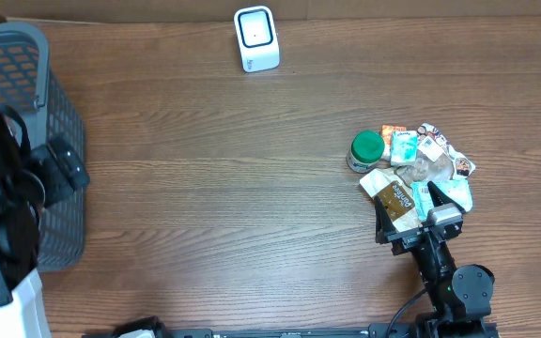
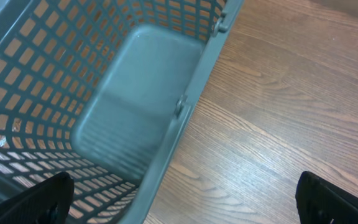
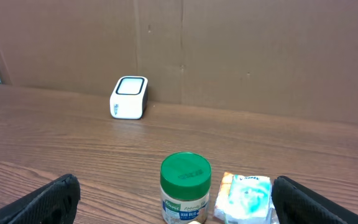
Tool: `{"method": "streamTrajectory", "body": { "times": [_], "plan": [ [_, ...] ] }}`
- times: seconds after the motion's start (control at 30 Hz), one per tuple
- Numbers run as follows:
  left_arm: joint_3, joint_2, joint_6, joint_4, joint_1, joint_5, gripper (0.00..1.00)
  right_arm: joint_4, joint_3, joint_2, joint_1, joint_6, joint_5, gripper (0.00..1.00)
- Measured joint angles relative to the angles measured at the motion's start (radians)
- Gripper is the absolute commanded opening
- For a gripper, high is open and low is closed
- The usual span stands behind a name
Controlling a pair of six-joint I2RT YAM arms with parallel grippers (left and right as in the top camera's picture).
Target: Scan the item barcode
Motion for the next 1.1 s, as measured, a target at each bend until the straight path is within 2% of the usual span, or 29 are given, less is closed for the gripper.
{"method": "streamTrajectory", "body": {
  "times": [0.23, 0.37, 0.5, 0.6, 0.7, 0.93, 1.1],
  "plan": [
    [-0.206, -0.201, 0.0, -0.002, 0.0, 0.0, 1.0, 0.0, 0.0, 0.0, 0.0, 0.0, 0.0, 1.0],
    [-0.343, -0.328, 0.002, 0.09, 0.0, -0.024, 1.0, -0.001, 0.0, 0.0, 0.0, -0.001, 0.0, 1.0],
    [-0.498, -0.448, 0.002, 0.325, 0.0, 0.007, 1.0, -0.001, 0.0, 0.0, 0.0, 0.0, 0.0, 1.0],
    [-0.693, -0.541, 0.009, 0.559, 0.0, 0.087, 1.0, -0.002, 0.0, 0.0, 0.0, 0.0, 0.0, 1.0],
    [-0.887, -0.594, 0.024, 0.714, 0.0, 0.186, 1.0, -0.001, 0.0, 0.0, 0.0, 0.0, 0.0, 1.0],
    [-1.221, -0.658, 0.032, 0.982, 0.0, 0.371, 1.0, 0.0, 0.0, 0.0, 0.0, 0.0, 0.0, 1.0],
    [-1.391, -0.742, 0.032, 1.107, -0.022, 0.412, 1.0, 0.0, 0.0, 0.0, 0.0, 0.0, 0.0, 1.0]
  ]
}}
